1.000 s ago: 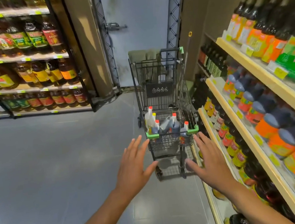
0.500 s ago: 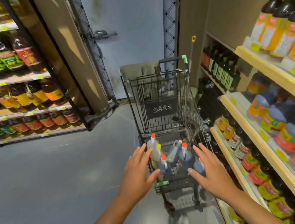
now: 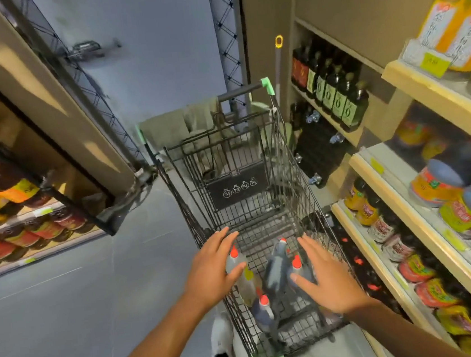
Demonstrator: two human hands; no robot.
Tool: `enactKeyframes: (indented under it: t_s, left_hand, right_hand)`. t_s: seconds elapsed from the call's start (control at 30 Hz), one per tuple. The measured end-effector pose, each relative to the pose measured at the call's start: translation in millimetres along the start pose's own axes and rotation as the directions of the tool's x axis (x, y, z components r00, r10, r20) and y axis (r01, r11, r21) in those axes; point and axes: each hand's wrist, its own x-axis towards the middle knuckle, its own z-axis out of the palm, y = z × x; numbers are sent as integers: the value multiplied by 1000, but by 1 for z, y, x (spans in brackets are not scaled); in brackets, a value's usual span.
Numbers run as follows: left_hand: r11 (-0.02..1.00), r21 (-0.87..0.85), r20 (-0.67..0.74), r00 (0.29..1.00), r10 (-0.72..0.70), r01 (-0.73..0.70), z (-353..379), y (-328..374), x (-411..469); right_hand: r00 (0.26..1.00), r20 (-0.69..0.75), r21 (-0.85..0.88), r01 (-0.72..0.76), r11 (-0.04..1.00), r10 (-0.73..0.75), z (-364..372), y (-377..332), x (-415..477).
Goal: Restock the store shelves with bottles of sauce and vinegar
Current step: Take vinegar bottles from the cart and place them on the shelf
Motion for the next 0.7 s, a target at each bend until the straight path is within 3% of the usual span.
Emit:
enactKeyframes:
  t_s: [0.1, 0.2, 0.33, 0.47, 0.6, 0.7]
  left_hand:
    - [996, 15, 98, 992, 83, -85, 6, -26, 43]
    - [984, 29, 206, 964, 168, -178, 13, -57, 86]
    - [954, 49, 356, 897, 261, -297, 26, -97, 132]
    - [899, 93, 473, 814, 337, -427, 41, -139, 166]
    - [837, 147, 542, 751, 377, -527, 59, -170, 188]
    - [810, 193, 566, 737, 369, -554, 72, -181, 190]
  right_hand:
    - [995, -93, 41, -25, 999, 29, 18, -1, 16]
    - [976, -50, 86, -208, 974, 213, 37, -7, 28]
    - [894, -40, 132, -437, 890, 446, 73, -16, 32]
    - [833, 21, 136, -551, 824, 553, 115, -32, 47]
    - [764, 214, 193, -644, 740, 609, 154, -40, 71]
    - [754, 151, 45, -652, 757, 640, 181, -39, 95]
